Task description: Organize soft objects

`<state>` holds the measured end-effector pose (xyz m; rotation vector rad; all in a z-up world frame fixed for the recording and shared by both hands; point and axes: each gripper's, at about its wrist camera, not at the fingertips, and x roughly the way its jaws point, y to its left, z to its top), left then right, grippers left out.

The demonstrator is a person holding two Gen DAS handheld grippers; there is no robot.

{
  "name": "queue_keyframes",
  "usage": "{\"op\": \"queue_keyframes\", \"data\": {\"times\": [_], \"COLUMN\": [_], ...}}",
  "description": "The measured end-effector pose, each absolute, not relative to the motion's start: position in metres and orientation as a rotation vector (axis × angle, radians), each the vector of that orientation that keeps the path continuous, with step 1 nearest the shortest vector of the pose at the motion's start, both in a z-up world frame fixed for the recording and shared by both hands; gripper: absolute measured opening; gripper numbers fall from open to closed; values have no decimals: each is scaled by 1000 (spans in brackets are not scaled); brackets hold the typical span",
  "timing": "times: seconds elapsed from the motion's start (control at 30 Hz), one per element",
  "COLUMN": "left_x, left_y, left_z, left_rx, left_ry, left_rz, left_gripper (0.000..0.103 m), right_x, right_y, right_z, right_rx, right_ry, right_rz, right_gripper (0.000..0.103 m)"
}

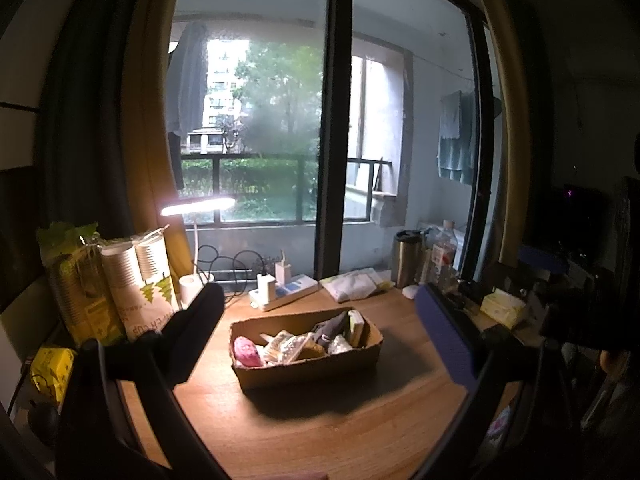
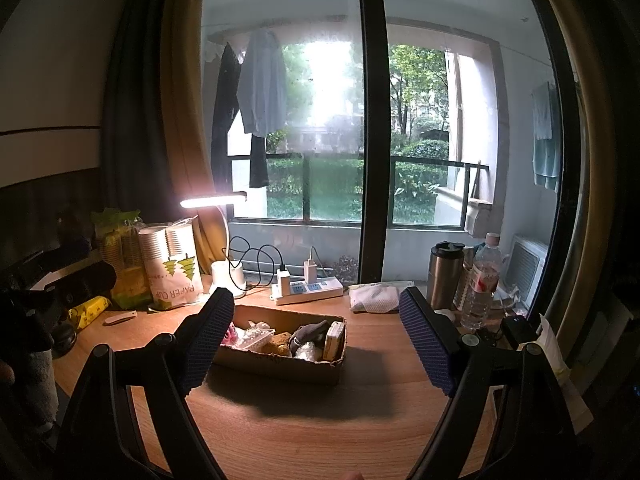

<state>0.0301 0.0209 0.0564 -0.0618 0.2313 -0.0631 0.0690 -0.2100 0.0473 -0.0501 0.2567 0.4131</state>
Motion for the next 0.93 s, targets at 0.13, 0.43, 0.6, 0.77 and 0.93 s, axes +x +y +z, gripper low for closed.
{"op": "queue_keyframes", "data": {"times": [0.13,0.43,0.6,0.77,0.93], "left_x": [31,32,31,33,45], "left_y": [20,20,19,21,26], "left_z": [57,55,56,54,44], "left_rx": [-60,-58,-58,-69,-86], "left_ry": [233,237,238,242,260], "left_rz": [-65,-69,-69,-64,-53], "left_gripper": [98,98,98,98,98], "right_x": [69,68,68,68,74], "right_y": [-210,-210,-209,-209,-208], "right_z": [47,48,47,47,40], "right_rx": [-50,-53,-54,-57,-67], "right_ry": [257,254,255,260,284], "right_rz": [413,416,417,417,418], "right_gripper": [87,87,87,87,87]}}
